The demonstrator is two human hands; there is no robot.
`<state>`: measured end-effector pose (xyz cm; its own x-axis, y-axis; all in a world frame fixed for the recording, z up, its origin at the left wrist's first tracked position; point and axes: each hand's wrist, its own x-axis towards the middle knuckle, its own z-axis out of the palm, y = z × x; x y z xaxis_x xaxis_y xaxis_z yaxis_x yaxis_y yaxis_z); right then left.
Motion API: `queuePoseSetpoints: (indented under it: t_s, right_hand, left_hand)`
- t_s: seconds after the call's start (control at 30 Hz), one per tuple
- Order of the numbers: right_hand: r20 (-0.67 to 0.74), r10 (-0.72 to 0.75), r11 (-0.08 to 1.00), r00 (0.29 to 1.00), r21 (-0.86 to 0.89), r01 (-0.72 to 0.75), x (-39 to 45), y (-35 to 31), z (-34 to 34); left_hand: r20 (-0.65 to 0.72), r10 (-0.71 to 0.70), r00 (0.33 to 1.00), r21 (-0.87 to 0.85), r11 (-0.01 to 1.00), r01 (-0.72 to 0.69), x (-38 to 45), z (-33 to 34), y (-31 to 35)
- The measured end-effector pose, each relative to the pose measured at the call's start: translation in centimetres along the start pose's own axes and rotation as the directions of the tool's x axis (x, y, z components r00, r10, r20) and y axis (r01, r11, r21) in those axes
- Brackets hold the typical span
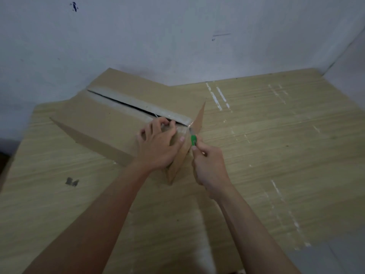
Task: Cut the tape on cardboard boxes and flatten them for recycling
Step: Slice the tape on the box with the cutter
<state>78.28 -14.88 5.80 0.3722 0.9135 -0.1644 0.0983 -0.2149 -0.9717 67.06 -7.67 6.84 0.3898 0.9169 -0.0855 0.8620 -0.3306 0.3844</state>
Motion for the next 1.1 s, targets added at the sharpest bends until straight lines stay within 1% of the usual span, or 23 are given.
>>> queuePoseSetpoints:
  t_s: [0.07,0.2,0.33,0.4,0.47,0.5,0.57,0.6,0.63,0.67,0.7,0.73,0.77,0.83,0.87,0.93,0.97,1.0,1.07,1.1]
  right_hand:
    - [0.04,0.07,0.992,0.997,0.107,-0.073,-0.2,0.2,-0.1]
    - [0.093,0.089,0.988,0.992,0.116,-0.099,-1.2,-0.1,0.1]
    - [0.148,0.074,0.98,0.986,0.174,-0.1,-1.9,-0.6,0.1]
    - [0.155,0.106,0.969,0.982,0.205,-0.137,-2.0,-0.7,0.1]
    - [0.182,0.126,0.971,0.975,0.18,-0.159,-2.2,-0.5,-0.1]
    - [0.205,0.12,0.979,0.971,0.138,-0.151,-2.4,-0.3,-0.4]
    - [0.231,0.121,0.989,0.966,0.058,-0.138,-2.9,-0.1,-1.4]
    - [0.2,0.126,0.99,0.972,0.032,-0.135,-2.8,0.0,-1.9]
    - [0.127,0.129,0.991,0.983,0.006,-0.131,-2.3,0.2,-2.4]
    - [0.04,0.111,0.993,0.993,-0.03,-0.11,-1.6,0.4,-2.9]
    - [-0.031,0.068,0.995,0.997,-0.072,-0.07,-0.9,0.3,-3.2]
    - [-0.067,0.004,0.995,0.998,-0.104,-0.011,-0.2,0.2,-3.3]
    - [-0.07,-0.072,0.991,0.995,-0.12,0.063,0.2,-0.3,-3.2]
    - [-0.042,-0.226,0.959,0.973,-0.182,0.215,0.7,-1.3,-2.7]
    - [-0.021,-0.293,0.93,0.956,-0.238,0.28,0.9,-1.7,-2.3]
    - [0.061,-0.409,0.837,0.911,-0.372,0.401,1.4,-2.4,-1.1]
    - [0.115,-0.438,0.793,0.892,-0.419,0.443,1.8,-2.4,-0.5]
    - [0.168,-0.434,0.764,0.885,-0.453,0.46,2.2,-2.4,0.2]
    - [0.254,-0.362,0.747,0.897,-0.497,0.442,2.9,-2.2,1.3]
    - [0.278,-0.331,0.75,0.901,-0.502,0.431,3.1,-2.2,1.7]
  left_hand:
    - [0.002,-0.003,1.0,-0.002,1.0,0.003,-0.1,0.0,-0.1]
    - [-0.014,0.009,1.0,-0.023,1.0,-0.009,-0.1,-0.1,-0.3]
    - [-0.022,0.01,1.0,-0.018,1.0,-0.011,0.2,-0.2,-0.4]
    - [-0.029,0.014,0.999,-0.028,0.999,-0.015,0.2,-0.3,-0.5]
    - [-0.048,0.007,0.999,-0.033,0.999,-0.009,0.2,-0.2,-0.6]
    - [-0.08,-0.007,0.997,-0.027,1.0,0.005,0.1,-0.1,-0.6]
    - [-0.191,-0.031,0.981,0.037,0.999,0.039,-0.2,0.0,-0.5]
    - [-0.248,-0.011,0.969,0.075,0.997,0.03,-0.2,0.1,-0.4]
    - [-0.29,0.036,0.956,0.103,0.995,-0.007,-0.3,0.1,-0.3]
    - [-0.329,0.096,0.939,0.124,0.991,-0.057,-0.5,-0.2,-0.1]
    - [-0.336,0.149,0.93,0.146,0.984,-0.105,-0.6,-0.6,-0.1]
    - [-0.313,0.193,0.93,0.163,0.976,-0.148,-0.8,-1.1,-0.1]
    - [-0.275,0.235,0.932,0.167,0.967,-0.195,-0.9,-1.4,-0.5]
    - [-0.211,0.331,0.92,0.166,0.939,-0.3,-1.4,-1.7,-2.0]
    - [-0.184,0.357,0.916,0.174,0.929,-0.327,-1.9,-1.9,-2.9]
    - [-0.206,0.375,0.904,0.219,0.918,-0.331,-2.9,-2.0,-4.6]
    - [-0.248,0.386,0.889,0.265,0.909,-0.321,-3.3,-2.0,-5.4]
    - [-0.282,0.388,0.877,0.306,0.903,-0.301,-3.8,-2.1,-5.8]
    - [-0.352,0.419,0.837,0.368,0.884,-0.288,-4.3,-1.9,-6.6]
    - [-0.398,0.46,0.794,0.399,0.866,-0.302,-4.3,-1.6,-7.1]
